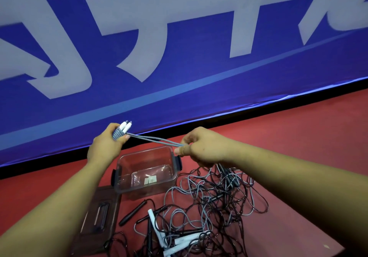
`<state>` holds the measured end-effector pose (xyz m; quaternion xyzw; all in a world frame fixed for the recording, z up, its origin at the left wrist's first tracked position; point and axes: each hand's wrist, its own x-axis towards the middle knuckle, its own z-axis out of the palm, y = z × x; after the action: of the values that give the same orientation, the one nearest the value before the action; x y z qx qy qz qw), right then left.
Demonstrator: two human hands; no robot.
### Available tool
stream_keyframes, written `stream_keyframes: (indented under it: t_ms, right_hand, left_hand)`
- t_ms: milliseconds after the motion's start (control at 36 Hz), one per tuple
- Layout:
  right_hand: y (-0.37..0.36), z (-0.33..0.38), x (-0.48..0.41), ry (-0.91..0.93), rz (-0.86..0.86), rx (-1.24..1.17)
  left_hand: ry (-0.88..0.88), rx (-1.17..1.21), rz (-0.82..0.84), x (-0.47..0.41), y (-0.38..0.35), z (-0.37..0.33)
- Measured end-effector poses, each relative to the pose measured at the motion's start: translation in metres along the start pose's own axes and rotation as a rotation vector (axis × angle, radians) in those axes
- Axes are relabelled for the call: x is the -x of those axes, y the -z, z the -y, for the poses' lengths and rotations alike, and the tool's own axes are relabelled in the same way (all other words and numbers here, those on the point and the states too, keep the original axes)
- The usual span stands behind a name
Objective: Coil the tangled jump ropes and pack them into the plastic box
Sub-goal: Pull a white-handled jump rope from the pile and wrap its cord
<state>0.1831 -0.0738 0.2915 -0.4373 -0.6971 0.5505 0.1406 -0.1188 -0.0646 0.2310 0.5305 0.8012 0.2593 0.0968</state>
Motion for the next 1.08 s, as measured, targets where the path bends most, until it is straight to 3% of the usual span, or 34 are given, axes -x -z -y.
stream_keyframes:
  t_ms: [194,278,417,500,639,722,833,944,1028,1083]
  right_hand:
    - [0.001,0.006,0.007,0.146,-0.007,0.088]
    - [0.002,0.008,0.002,0.211,-0.095,0.001]
    - [0.012,0.002,-0.011,0.157,-0.201,-0.317]
    - [0.027,-0.009,-0.016,0.094,-0.294,-0.501]
    - [0.053,-0.037,-0.021,-0.029,-0.468,-0.666]
    - [0.059,-0.054,-0.02,-0.145,-0.525,-0.646]
    - [0.068,-0.072,-0.019,-0.241,-0.568,-0.43]
    - [0.068,-0.088,-0.014,-0.383,-0.34,0.002]
    - [0.058,-0.09,-0.008,-0.498,-0.053,0.0]
    - [0.053,-0.088,-0.009,-0.487,0.023,-0.025]
  left_hand:
    - [-0.028,-0.493,0.317,0.01,-0.013,0.0]
    - [-0.209,-0.682,0.478,0.031,-0.023,-0.026]
    - [-0.572,-0.775,0.758,0.09,-0.056,-0.072]
    - [-0.653,-0.578,0.828,0.118,-0.064,-0.098]
    - [-0.754,-0.28,0.784,0.126,-0.057,-0.116]
    - [-0.783,-0.105,0.773,0.124,-0.045,-0.124]
    - [-0.622,0.316,0.771,0.117,-0.029,-0.135]
    - [-0.39,0.654,0.616,0.108,-0.01,-0.145]
    - [-0.293,0.744,0.522,0.096,0.0,-0.143]
    - [-0.174,0.838,0.488,0.085,-0.002,-0.136]
